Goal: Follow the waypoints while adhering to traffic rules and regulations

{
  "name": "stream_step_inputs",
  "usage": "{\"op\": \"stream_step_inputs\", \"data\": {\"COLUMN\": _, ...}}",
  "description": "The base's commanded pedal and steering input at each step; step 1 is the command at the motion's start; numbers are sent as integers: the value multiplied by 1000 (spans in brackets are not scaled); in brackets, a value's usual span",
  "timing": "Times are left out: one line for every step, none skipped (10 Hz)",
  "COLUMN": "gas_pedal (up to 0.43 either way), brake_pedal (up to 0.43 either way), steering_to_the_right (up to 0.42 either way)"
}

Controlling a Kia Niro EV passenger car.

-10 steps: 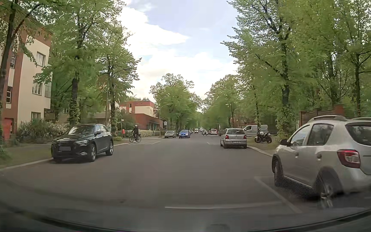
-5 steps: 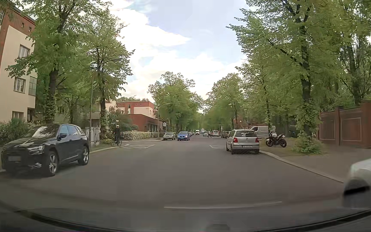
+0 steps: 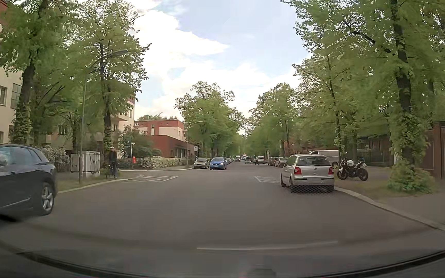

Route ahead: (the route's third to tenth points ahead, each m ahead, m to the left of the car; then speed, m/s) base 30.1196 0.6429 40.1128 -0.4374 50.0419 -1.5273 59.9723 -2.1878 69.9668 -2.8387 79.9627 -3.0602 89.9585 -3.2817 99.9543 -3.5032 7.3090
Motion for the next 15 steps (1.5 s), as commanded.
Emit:
{"op": "stream_step_inputs", "data": {"gas_pedal": 390, "brake_pedal": 18, "steering_to_the_right": 0}}
{"op": "stream_step_inputs", "data": {"gas_pedal": 390, "brake_pedal": 18, "steering_to_the_right": 0}}
{"op": "stream_step_inputs", "data": {"gas_pedal": 390, "brake_pedal": 18, "steering_to_the_right": 0}}
{"op": "stream_step_inputs", "data": {"gas_pedal": 390, "brake_pedal": 18, "steering_to_the_right": 0}}
{"op": "stream_step_inputs", "data": {"gas_pedal": 390, "brake_pedal": 18, "steering_to_the_right": 0}}
{"op": "stream_step_inputs", "data": {"gas_pedal": 390, "brake_pedal": 18, "steering_to_the_right": 0}}
{"op": "stream_step_inputs", "data": {"gas_pedal": 390, "brake_pedal": 18, "steering_to_the_right": 0}}
{"op": "stream_step_inputs", "data": {"gas_pedal": 398, "brake_pedal": 18, "steering_to_the_right": 0}}
{"op": "stream_step_inputs", "data": {"gas_pedal": 398, "brake_pedal": 18, "steering_to_the_right": 0}}
{"op": "stream_step_inputs", "data": {"gas_pedal": 398, "brake_pedal": 18, "steering_to_the_right": 0}}
{"op": "stream_step_inputs", "data": {"gas_pedal": 398, "brake_pedal": 18, "steering_to_the_right": 0}}
{"op": "stream_step_inputs", "data": {"gas_pedal": 398, "brake_pedal": 18, "steering_to_the_right": 0}}
{"op": "stream_step_inputs", "data": {"gas_pedal": 398, "brake_pedal": 18, "steering_to_the_right": 0}}
{"op": "stream_step_inputs", "data": {"gas_pedal": 398, "brake_pedal": 18, "steering_to_the_right": 0}}
{"op": "stream_step_inputs", "data": {"gas_pedal": 398, "brake_pedal": 18, "steering_to_the_right": 0}}
